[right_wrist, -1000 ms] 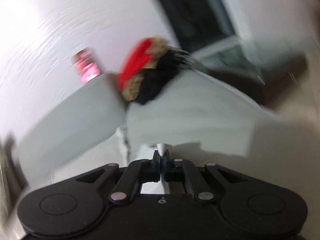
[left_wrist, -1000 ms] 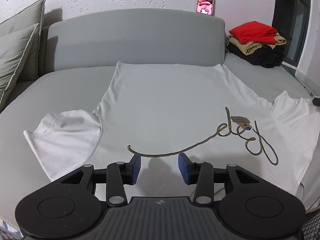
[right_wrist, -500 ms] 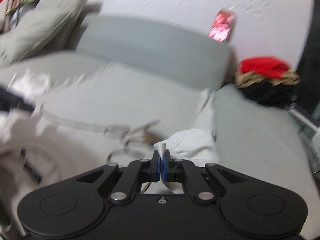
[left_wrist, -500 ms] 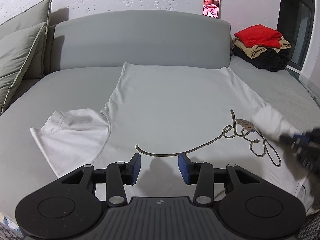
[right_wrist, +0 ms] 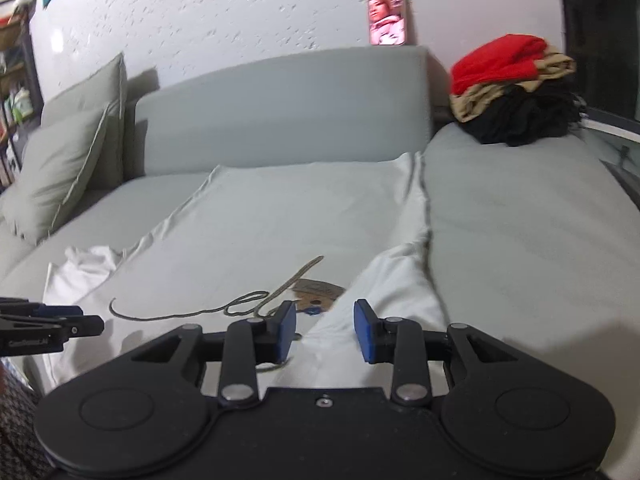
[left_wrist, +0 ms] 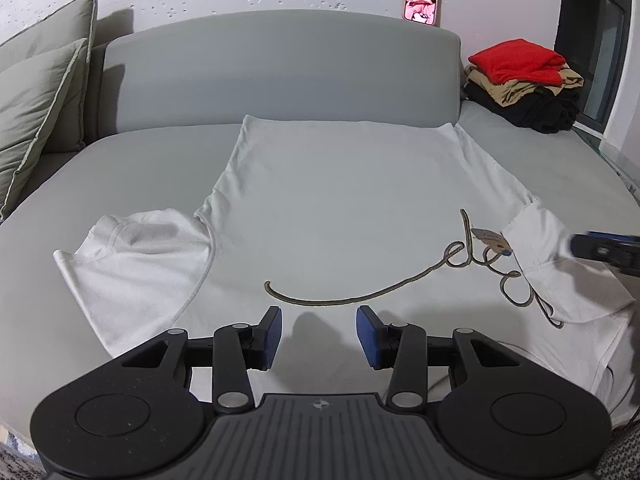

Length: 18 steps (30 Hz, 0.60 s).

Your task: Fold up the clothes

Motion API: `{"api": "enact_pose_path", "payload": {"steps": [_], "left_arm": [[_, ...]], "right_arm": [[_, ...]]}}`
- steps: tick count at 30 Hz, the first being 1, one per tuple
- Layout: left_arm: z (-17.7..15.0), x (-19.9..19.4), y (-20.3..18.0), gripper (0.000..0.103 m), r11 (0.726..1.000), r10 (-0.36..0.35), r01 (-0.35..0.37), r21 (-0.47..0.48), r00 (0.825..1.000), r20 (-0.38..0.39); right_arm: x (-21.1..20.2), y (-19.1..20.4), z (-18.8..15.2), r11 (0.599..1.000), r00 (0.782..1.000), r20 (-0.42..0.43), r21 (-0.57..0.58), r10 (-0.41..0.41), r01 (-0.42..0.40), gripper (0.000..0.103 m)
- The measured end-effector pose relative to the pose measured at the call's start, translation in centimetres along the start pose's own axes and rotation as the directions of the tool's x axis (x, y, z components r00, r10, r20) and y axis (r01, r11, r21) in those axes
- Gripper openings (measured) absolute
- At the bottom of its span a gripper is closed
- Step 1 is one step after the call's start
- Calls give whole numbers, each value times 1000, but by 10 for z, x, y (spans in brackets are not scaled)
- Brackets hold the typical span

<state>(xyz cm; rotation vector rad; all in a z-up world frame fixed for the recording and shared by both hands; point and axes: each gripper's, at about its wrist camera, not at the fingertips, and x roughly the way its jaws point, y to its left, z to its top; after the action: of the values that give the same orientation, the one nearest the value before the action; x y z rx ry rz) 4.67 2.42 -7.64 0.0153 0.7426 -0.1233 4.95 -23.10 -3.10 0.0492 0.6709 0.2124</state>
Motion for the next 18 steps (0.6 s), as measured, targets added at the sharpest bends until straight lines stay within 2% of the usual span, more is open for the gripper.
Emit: {"api": "enact_pose_path", "payload": {"steps": [3, 6, 9, 11, 12, 13, 14, 16, 18], "left_arm": [[-1, 2, -5, 41, 1000, 1, -1, 14, 1000, -6], [-2, 3, -8, 41, 999, 12, -12, 40, 1000, 0], [-1, 6, -9, 41, 998, 22, -22, 52, 1000, -3], [-1, 8, -7, 41, 998, 24, -24, 50, 1000, -6], [0, 8, -7, 41, 999, 23, -23, 47, 1000, -7], [0, 9, -7, 41, 999, 22, -21, 44, 1000, -9], [0, 9, -6, 41, 999, 20, -20, 41, 1000, -11], [1, 9, -7, 41, 999, 18, -18, 40, 1000, -12], [1, 7, -7, 41, 999, 15, -15, 41, 1000, -7]], "right_arm": [[28, 10, 7, 999, 999, -35, -36, -23, 22, 32], [55, 7, 12, 998, 992, -110, -13, -66, 65, 32], [74, -3, 4, 990, 970, -199, 11, -138, 143, 32], [73, -10, 0, 986, 969, -207, 61, -137, 153, 32], [73, -11, -1, 987, 969, -212, 74, -124, 142, 29], [72, -12, -1, 988, 970, -216, 83, -108, 129, 19], [72, -11, -1, 989, 971, -215, 80, -105, 125, 17], [68, -10, -2, 986, 973, -194, 88, -123, 142, 2], [61, -17, -1, 975, 978, -160, 154, -133, 158, 2]]}}
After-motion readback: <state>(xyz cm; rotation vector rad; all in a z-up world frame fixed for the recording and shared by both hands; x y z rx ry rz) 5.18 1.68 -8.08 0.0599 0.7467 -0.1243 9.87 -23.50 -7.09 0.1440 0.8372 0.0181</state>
